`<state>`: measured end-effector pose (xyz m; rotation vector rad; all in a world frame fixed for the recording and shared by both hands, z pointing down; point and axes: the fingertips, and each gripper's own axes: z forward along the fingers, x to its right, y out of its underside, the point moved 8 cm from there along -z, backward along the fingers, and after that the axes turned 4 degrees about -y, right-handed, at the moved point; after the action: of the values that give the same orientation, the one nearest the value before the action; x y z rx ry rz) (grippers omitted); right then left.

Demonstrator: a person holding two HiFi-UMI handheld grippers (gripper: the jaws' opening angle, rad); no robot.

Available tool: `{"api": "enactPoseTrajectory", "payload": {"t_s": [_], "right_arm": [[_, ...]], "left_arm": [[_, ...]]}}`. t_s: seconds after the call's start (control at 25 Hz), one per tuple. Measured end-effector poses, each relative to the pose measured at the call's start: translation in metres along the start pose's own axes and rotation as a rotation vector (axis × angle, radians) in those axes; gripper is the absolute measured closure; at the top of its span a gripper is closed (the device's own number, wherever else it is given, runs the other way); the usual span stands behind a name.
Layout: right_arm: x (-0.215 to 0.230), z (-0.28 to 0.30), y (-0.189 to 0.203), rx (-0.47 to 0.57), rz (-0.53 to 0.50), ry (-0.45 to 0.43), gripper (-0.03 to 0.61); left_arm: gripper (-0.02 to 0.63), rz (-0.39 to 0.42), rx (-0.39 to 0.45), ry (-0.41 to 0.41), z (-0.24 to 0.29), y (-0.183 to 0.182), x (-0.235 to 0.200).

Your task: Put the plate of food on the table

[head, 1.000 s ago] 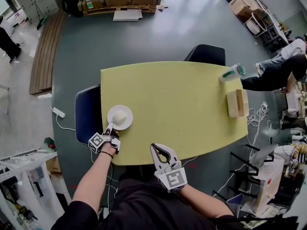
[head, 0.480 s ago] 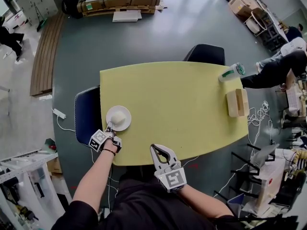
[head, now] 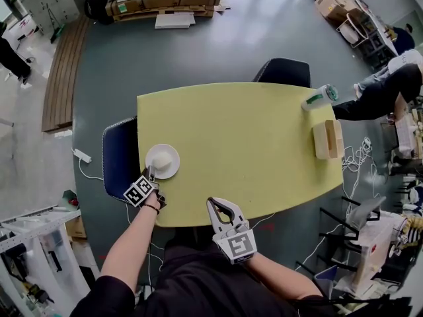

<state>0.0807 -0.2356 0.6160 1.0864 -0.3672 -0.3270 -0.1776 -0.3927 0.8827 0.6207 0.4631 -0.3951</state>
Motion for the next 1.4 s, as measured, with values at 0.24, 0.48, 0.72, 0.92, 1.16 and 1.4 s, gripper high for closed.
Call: {"api": "enactPoseTrajectory", "payload": {"t_s": [0.24,0.48,0.72,0.92,1.16,1.4], "right_arm": [[0.003,-0.004,0.000,0.006,-0.004,0.000,0.566],[0.007,-0.006,-0.006,0.034,0.028,0.001,0.566],[0.001,-0.003,-0.017,0.058,0.054,-0.049,0.566],[0.001,-0.005,-0.032,0.090,0.073,-0.083,0.567],[0.001,-0.006,-0.053,0.128,0.031,-0.112,0.567],[-0.009,-0.006,-0.074,0.162,0.000,-0.128,0.568]], "left_arm": [[0.523,0.144,0.057,0.018,-0.022,-0.006,0.000],[0.599,0.299,0.117,0.085,-0.066,-0.007,0.015],[0.604,0.377,0.144,0.169,-0.117,0.002,0.040],[0.604,0.468,0.189,0.281,-0.170,0.000,0.081],[0.604,0.527,0.311,0.380,-0.236,-0.021,0.131],[0.604,0.589,0.392,0.451,-0.289,-0.037,0.156]]}}
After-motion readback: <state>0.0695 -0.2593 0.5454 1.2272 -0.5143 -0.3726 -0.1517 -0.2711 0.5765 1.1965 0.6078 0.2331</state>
